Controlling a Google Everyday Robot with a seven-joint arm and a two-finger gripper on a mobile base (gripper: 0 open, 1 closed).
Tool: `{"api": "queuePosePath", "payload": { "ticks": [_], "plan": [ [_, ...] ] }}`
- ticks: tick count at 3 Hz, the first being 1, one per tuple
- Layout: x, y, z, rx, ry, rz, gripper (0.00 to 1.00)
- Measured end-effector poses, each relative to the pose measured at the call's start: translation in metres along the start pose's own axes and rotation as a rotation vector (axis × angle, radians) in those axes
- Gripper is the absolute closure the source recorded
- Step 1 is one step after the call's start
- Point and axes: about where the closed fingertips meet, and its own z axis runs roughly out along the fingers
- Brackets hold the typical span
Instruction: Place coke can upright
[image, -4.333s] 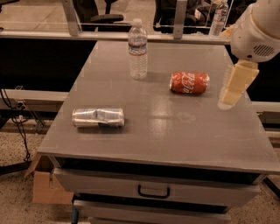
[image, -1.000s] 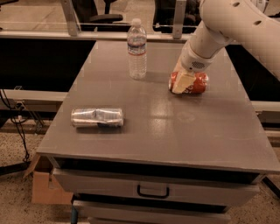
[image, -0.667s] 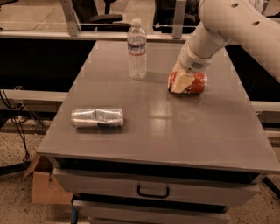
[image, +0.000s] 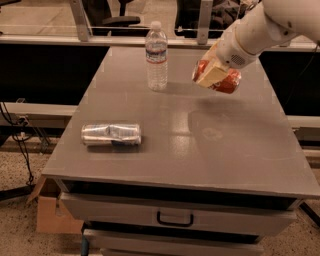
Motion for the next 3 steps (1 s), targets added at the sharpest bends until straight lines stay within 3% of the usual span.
{"api": "queuePosePath", "payload": {
  "ticks": [1,3],
  "plan": [
    [-0.009,-0.017,-0.034,0.130,-0.166,0.098,1.00],
    [0.008,-0.024,-0.057,0.274,-0.512,0.408,1.00]
  ]
}}
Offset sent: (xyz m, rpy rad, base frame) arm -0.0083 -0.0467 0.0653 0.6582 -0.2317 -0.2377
